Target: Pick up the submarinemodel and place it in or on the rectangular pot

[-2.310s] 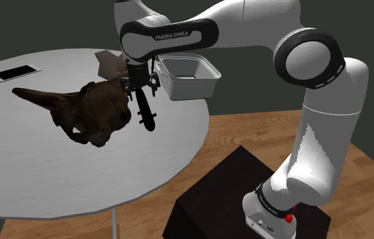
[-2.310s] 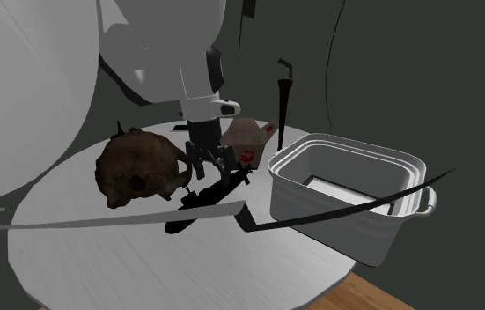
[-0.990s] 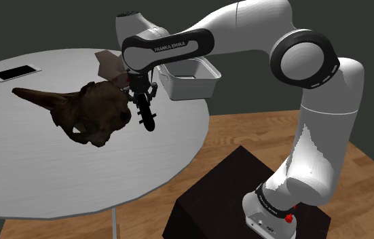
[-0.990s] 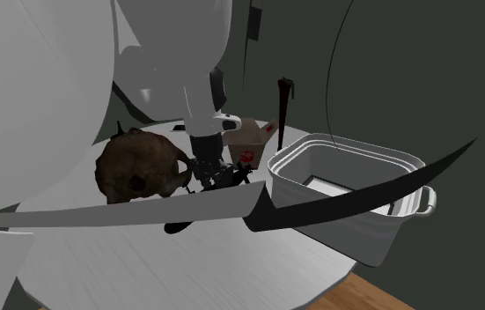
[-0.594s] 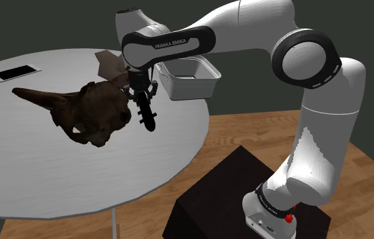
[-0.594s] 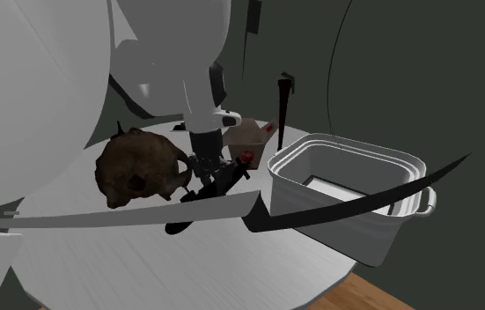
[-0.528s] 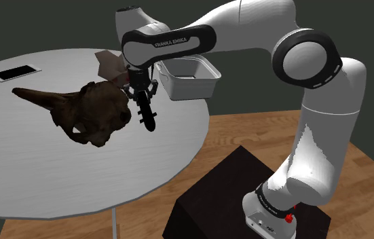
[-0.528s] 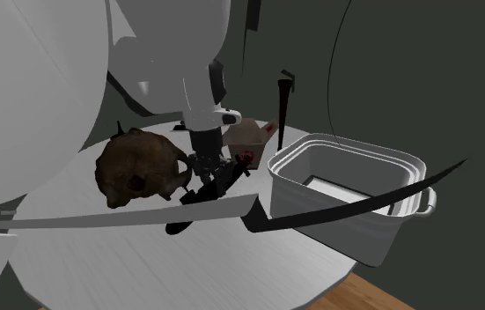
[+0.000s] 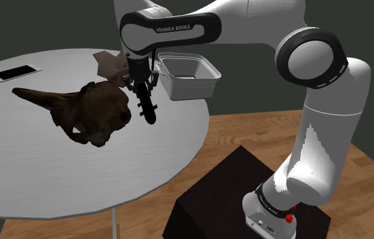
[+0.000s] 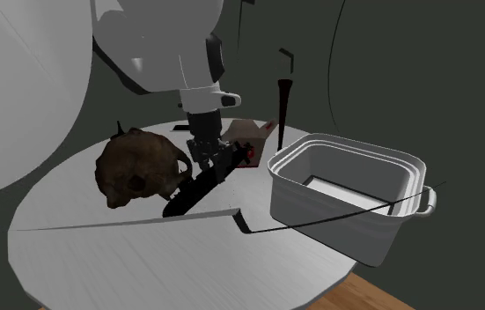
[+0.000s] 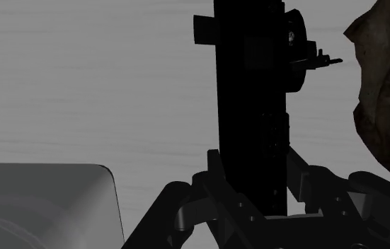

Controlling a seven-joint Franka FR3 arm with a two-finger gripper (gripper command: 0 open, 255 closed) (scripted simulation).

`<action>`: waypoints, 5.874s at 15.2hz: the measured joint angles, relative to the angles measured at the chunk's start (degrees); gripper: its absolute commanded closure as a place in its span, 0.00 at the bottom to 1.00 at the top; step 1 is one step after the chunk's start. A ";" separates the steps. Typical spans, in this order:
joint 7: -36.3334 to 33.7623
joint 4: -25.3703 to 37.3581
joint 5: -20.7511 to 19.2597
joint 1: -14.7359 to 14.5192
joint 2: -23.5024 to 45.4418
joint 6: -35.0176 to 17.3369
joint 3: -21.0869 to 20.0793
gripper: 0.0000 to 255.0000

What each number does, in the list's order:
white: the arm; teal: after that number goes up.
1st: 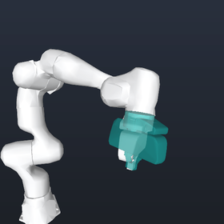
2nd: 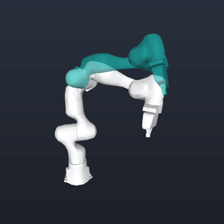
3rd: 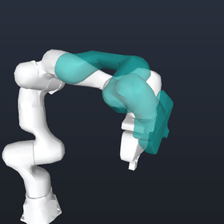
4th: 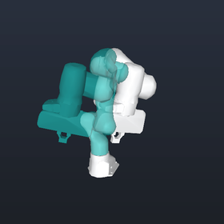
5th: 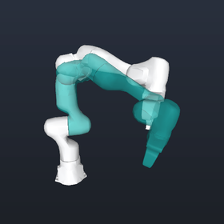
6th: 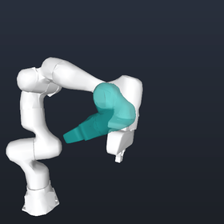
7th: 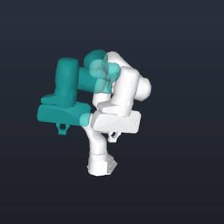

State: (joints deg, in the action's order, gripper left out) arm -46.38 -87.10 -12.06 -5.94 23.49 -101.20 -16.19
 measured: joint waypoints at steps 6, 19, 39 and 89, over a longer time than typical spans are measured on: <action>0.67 3.66 0.36 -0.11 -0.84 4.41 -0.13 1.00; 1.78 14.44 0.36 -0.99 -0.27 14.50 -0.27 1.00; 12.20 23.81 -0.06 5.06 0.07 22.25 2.32 1.00; 29.88 29.52 -0.58 17.51 5.50 19.78 7.73 0.00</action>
State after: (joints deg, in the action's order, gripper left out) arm -16.50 -57.58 -12.65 11.57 28.99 -81.42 -8.46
